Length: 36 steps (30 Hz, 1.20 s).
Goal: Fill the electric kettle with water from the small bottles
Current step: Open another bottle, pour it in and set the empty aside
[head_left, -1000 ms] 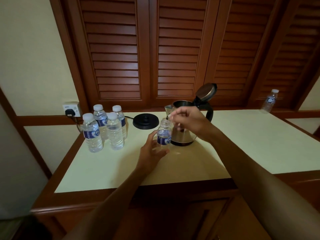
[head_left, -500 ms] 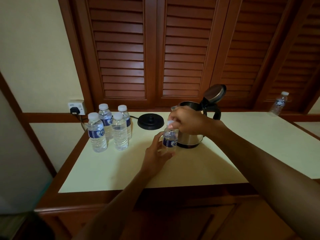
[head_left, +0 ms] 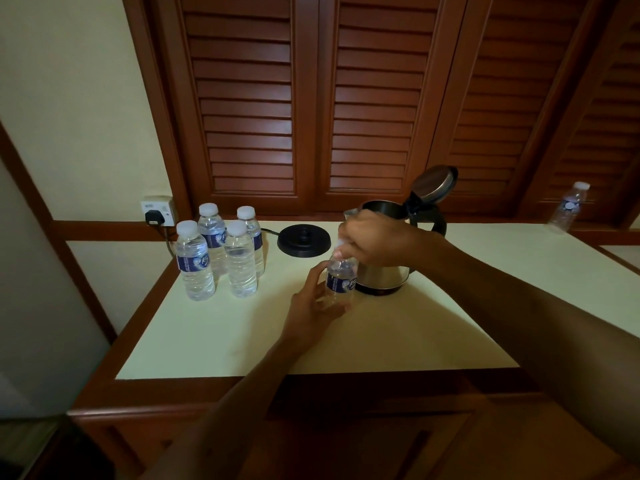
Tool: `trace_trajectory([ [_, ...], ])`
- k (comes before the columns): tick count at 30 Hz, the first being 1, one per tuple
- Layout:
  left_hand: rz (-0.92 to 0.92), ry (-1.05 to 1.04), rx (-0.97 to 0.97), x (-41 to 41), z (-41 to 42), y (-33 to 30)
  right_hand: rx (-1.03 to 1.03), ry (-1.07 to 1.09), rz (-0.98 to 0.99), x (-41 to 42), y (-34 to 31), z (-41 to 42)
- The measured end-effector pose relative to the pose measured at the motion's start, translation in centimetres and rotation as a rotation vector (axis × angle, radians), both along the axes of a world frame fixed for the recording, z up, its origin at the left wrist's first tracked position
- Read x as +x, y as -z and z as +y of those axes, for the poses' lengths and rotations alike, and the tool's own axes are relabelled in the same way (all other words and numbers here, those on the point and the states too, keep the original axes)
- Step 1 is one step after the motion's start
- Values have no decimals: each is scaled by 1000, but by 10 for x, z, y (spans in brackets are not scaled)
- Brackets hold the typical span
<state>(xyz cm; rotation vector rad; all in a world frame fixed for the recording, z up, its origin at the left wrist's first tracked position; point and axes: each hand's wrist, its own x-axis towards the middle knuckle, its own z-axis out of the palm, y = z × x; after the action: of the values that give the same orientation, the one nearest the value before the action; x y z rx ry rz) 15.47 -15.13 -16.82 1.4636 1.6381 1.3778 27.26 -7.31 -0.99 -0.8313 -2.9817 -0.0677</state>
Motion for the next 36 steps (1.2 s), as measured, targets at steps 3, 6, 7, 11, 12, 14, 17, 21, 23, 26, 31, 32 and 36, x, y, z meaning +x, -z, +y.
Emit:
trace_trajectory([
  [3, 13, -8, 4, 0, 0, 1, 122, 44, -24, -5, 1, -4],
  [6, 14, -17, 9, 0, 0, 1, 148, 90, 20, -8, 2, -5],
  [7, 8, -18, 14, -1, 0, 1, 91, 91, 52, -7, 2, -4],
  [11, -9, -27, 30, -1, -1, 0, -160, -46, 46, 8, -10, 0],
  [12, -3, -28, 31, 0, 0, 0, -177, -59, 30, 10, -12, 2],
  [14, 3, -33, 33, 1, 0, 1, -148, -62, 7, 10, -10, 5],
  [17, -14, -43, 22, 3, -1, 0, -19, -64, -27, 3, -1, 3],
  [21, -14, -22, -4, 4, -2, -3, 252, 18, -31, 0, 7, -6],
  [23, 1, -16, -11, 4, -2, -4, 319, 55, -55, 0, 9, -6],
  [26, 8, -8, -20, 3, -1, -4, 320, 87, -40, -3, 8, -6],
  [31, 4, -29, -17, 1, -2, -1, -106, 183, 360, 9, 44, 9],
  [32, 6, -30, -17, 0, -1, 0, -256, 199, 471, 14, 56, 8],
  [36, 95, -14, -14, 3, 3, 2, -578, 217, 681, 18, 93, -13],
])
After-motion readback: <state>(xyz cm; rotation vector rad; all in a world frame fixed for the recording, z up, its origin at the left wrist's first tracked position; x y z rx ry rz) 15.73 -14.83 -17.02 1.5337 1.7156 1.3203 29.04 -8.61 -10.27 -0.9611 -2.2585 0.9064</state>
